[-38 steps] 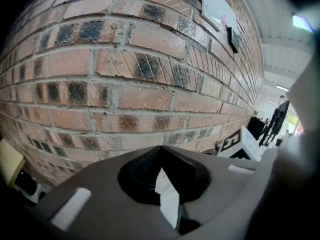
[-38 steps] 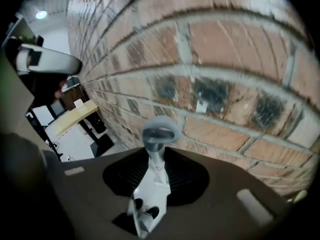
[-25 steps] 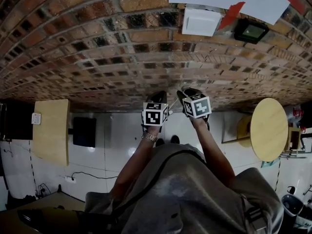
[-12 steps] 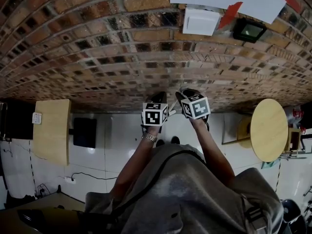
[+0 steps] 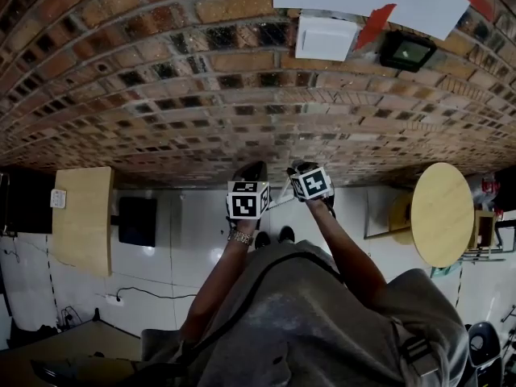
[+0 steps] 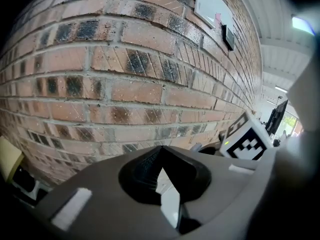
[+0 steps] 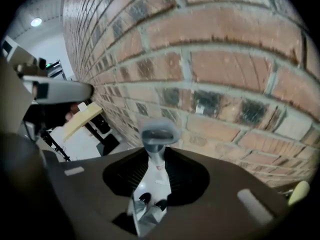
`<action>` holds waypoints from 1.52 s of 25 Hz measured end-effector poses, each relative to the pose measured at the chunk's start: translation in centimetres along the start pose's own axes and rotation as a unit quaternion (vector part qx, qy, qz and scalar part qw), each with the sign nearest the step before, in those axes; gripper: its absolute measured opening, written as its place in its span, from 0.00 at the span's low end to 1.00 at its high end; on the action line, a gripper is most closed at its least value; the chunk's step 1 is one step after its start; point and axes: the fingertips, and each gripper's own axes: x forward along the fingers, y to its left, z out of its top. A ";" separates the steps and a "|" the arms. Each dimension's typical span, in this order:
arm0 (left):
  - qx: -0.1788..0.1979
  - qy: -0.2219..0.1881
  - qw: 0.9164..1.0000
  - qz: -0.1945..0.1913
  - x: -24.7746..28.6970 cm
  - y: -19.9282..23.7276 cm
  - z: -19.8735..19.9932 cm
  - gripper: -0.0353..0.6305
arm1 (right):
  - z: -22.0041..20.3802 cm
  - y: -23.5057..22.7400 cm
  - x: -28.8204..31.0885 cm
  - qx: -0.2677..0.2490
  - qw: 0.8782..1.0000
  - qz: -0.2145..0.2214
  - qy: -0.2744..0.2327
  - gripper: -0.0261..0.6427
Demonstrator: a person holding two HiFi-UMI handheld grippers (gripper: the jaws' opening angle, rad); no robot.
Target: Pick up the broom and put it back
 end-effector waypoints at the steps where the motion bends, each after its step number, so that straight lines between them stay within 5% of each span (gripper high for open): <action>1: -0.002 0.005 1.000 0.004 -0.1 0.1 -0.6 0.06 | -1.3 -0.3 1.6 0.002 1.000 0.000 0.016 0.19; 6: -0.013 0.031 0.999 0.023 -1.4 0.7 -3.2 0.06 | -7.0 -0.8 7.3 0.020 0.997 0.002 0.070 0.19; 16: -0.043 0.080 0.993 0.074 -4.2 0.9 -9.8 0.06 | -1.8 -4.7 11.8 -0.005 1.000 -0.009 -0.020 0.19; 25: -0.046 0.087 0.992 0.084 -6.4 0.1 -12.3 0.06 | -2.8 -4.8 10.8 0.008 0.999 -0.029 -0.015 0.31; 30: -0.021 0.073 0.996 0.050 -7.3 -2.1 -12.4 0.06 | -5.8 -0.6 4.3 0.063 0.997 -0.010 -0.049 0.28; 34: 0.013 0.059 0.998 0.004 -8.7 -5.2 -13.3 0.06 | -8.2 5.1 -1.4 0.100 0.991 0.033 -0.082 0.07; 38: 0.029 0.055 0.998 -0.030 -12.6 -8.1 -17.0 0.06 | -10.6 12.0 -6.4 0.091 0.990 0.052 -0.098 0.04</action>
